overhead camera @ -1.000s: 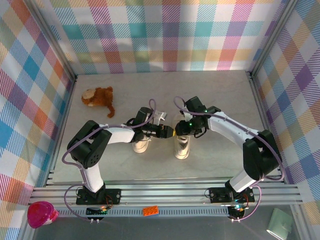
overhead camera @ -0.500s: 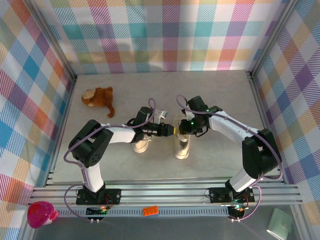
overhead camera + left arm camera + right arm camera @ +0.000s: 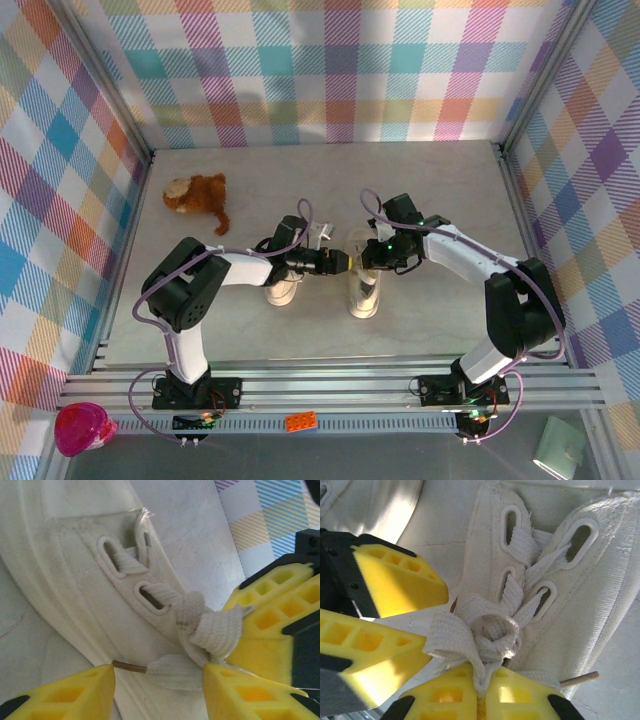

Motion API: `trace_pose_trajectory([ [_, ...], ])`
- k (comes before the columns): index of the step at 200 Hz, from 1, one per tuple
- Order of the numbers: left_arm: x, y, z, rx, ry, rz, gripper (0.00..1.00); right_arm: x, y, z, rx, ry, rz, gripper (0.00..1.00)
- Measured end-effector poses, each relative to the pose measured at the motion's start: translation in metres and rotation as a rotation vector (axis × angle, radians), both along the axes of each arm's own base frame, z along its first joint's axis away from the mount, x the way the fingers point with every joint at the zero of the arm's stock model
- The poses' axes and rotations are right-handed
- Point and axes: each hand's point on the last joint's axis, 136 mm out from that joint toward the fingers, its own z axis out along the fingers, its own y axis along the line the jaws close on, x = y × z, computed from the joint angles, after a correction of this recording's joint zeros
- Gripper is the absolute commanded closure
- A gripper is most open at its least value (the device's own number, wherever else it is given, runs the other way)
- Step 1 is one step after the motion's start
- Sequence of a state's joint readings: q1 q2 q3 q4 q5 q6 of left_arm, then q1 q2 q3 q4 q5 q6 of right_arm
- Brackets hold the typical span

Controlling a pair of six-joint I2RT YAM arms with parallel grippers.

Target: Tie the shoes

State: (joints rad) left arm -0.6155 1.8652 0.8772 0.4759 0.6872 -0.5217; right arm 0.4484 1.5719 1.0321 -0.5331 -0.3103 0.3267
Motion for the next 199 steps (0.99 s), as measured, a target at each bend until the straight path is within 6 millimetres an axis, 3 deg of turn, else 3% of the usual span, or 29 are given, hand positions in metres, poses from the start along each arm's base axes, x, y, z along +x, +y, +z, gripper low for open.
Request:
trace_pose_trajectory([
  [67,-0.003,-0.005,-0.012,-0.005,0.042,0.007,0.53,-0.001,-0.002,-0.002,0.077,0.025,-0.034,0.98],
  [101,-0.001,-0.005,-0.011,-0.009,0.048,0.021,0.84,0.000,-0.003,-0.001,0.085,0.021,-0.035,0.99],
  [129,-0.001,-0.003,-0.009,0.010,0.027,0.019,1.00,0.000,-0.003,0.000,0.085,0.016,-0.033,0.99],
  [199,-0.002,0.007,0.017,0.085,-0.064,0.005,1.00,-0.001,-0.006,0.002,0.073,-0.005,-0.010,1.00],
])
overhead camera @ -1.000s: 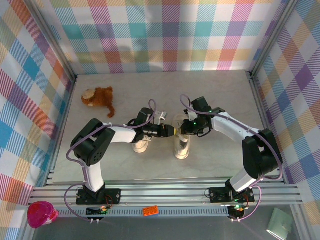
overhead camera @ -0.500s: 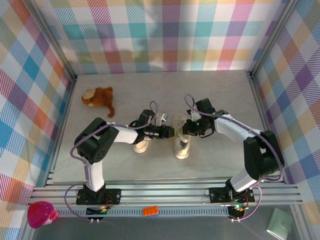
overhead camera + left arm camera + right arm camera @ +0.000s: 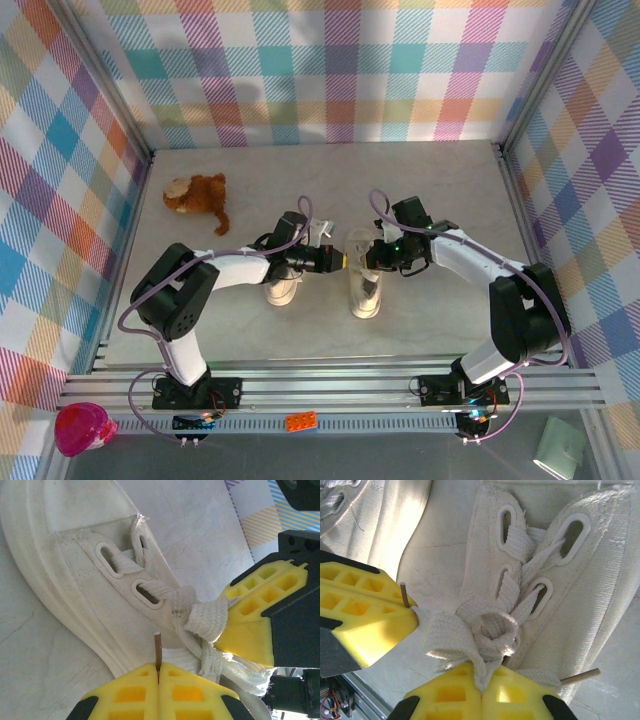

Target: Tie the shoes

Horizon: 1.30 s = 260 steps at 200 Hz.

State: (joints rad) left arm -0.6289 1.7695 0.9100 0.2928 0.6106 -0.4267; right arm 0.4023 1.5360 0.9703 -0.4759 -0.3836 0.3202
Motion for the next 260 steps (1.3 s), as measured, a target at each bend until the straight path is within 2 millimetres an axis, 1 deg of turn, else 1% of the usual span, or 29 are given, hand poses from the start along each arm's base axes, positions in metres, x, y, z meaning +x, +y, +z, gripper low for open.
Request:
trace_pose_trajectory([
  [68,-0.007,0.019,0.004,0.093,-0.031,0.016,1.00,0.000,-0.003,0.000,-0.005,-0.007,0.008,0.99],
  [101,-0.011,0.024,-0.005,0.122,-0.018,0.018,1.00,0.000,-0.004,0.001,-0.010,-0.011,0.009,0.98],
  [107,-0.012,0.026,-0.007,0.129,-0.013,0.019,1.00,0.000,-0.004,0.001,-0.012,-0.010,0.008,0.96],
  [116,-0.014,0.027,-0.010,0.141,-0.006,0.018,1.00,-0.001,-0.004,0.001,-0.013,-0.010,0.008,0.86],
  [127,-0.015,0.028,-0.012,0.148,-0.005,0.015,0.89,-0.001,-0.005,0.001,-0.017,-0.011,0.007,0.73],
  [137,-0.014,0.029,-0.011,0.153,-0.011,0.018,0.83,-0.001,-0.007,0.002,-0.025,-0.017,0.012,0.61],
  [150,-0.015,0.031,-0.012,0.162,-0.011,0.015,0.78,-0.003,-0.011,0.004,-0.039,-0.021,0.011,0.54],
  [165,-0.016,0.032,-0.010,0.173,-0.016,0.010,0.72,-0.004,-0.015,0.010,-0.056,-0.026,0.010,0.49],
  [190,-0.013,0.030,0.001,0.180,-0.045,-0.009,0.68,-0.002,-0.020,0.028,-0.078,-0.058,0.008,0.44],
  [212,-0.010,0.027,0.015,0.173,-0.072,-0.024,0.66,-0.006,-0.026,0.043,-0.097,-0.079,0.000,0.44],
  [232,-0.006,0.021,0.027,0.153,-0.103,-0.042,0.61,-0.013,-0.030,0.054,-0.102,-0.091,-0.013,0.44],
  [246,-0.004,0.017,0.036,0.137,-0.119,-0.057,0.60,-0.019,-0.029,0.059,-0.107,-0.104,-0.022,0.43],
  [260,0.000,0.011,0.046,0.116,-0.131,-0.068,0.60,-0.029,-0.021,0.061,-0.113,-0.113,-0.009,0.42],
])
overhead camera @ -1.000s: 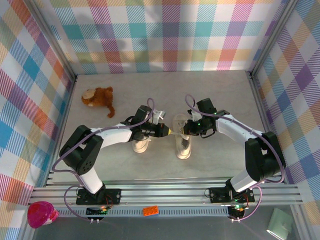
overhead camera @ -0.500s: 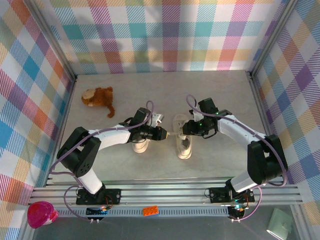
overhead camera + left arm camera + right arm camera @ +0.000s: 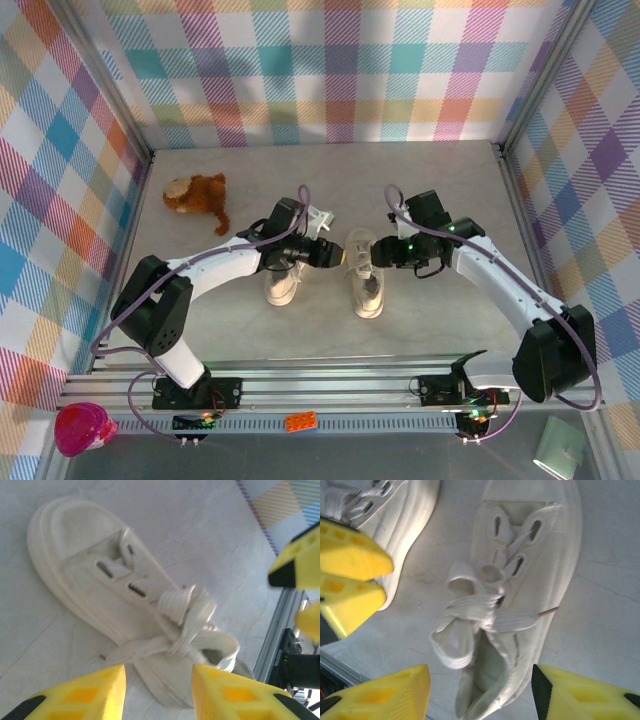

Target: Tie the shoes

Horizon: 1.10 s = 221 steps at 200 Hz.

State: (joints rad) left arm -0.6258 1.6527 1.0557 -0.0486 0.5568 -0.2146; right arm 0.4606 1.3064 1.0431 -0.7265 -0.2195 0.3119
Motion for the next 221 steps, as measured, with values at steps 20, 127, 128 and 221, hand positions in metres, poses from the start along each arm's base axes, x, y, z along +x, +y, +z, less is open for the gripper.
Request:
trace_pose_trajectory([
  [20,0.010,-0.009,0.013,-0.036,-0.018,-0.011,0.60,-0.013,0.016,-0.004,-0.011,0.009,0.025,0.41],
  [127,0.027,-0.006,0.011,-0.079,0.026,0.014,0.60,-0.007,0.030,-0.042,-0.093,0.083,-0.050,0.50],
  [128,0.027,-0.006,0.011,-0.080,0.026,0.013,0.60,-0.007,0.030,-0.042,-0.093,0.084,-0.050,0.50],
  [221,0.030,-0.003,0.010,-0.087,0.030,0.017,0.56,-0.005,0.029,-0.043,-0.112,0.061,-0.051,0.99],
])
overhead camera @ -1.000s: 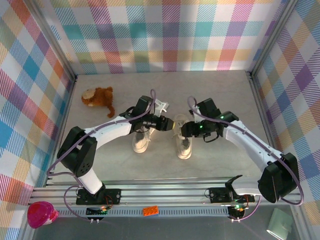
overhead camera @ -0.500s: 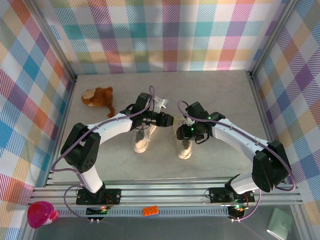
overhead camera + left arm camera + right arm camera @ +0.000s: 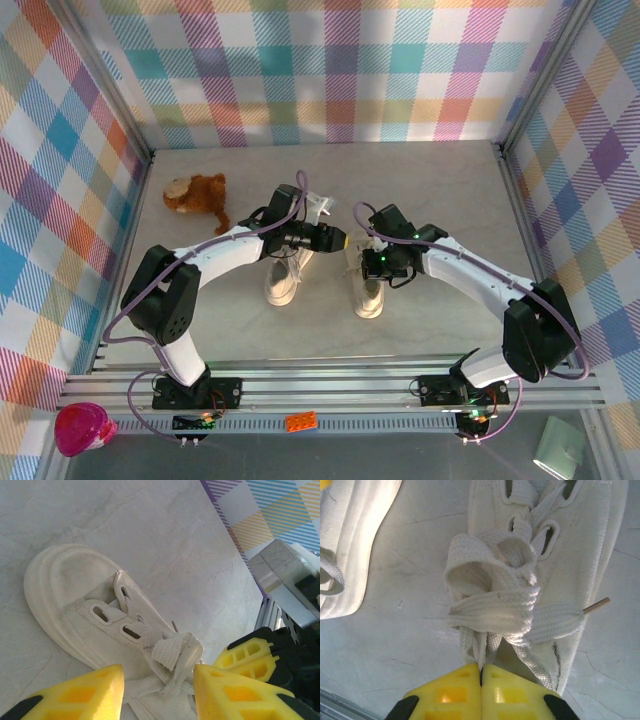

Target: Tie the shoes

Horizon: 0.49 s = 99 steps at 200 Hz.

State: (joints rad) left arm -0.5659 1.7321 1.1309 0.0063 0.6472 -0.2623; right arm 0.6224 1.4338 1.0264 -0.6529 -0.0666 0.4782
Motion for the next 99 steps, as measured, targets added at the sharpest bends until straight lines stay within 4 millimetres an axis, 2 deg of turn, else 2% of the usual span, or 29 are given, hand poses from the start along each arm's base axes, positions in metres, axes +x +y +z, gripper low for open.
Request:
trace_pose_trajectory([
  [55,0.007,-0.011,-0.005,-0.038,0.028,-0.018,0.55,-0.006,-0.004,0.000,0.005,-0.012,0.018,1.00],
  [99,0.003,-0.021,-0.010,-0.058,0.053,-0.037,0.54,-0.007,-0.006,0.000,0.026,-0.013,0.016,1.00],
])
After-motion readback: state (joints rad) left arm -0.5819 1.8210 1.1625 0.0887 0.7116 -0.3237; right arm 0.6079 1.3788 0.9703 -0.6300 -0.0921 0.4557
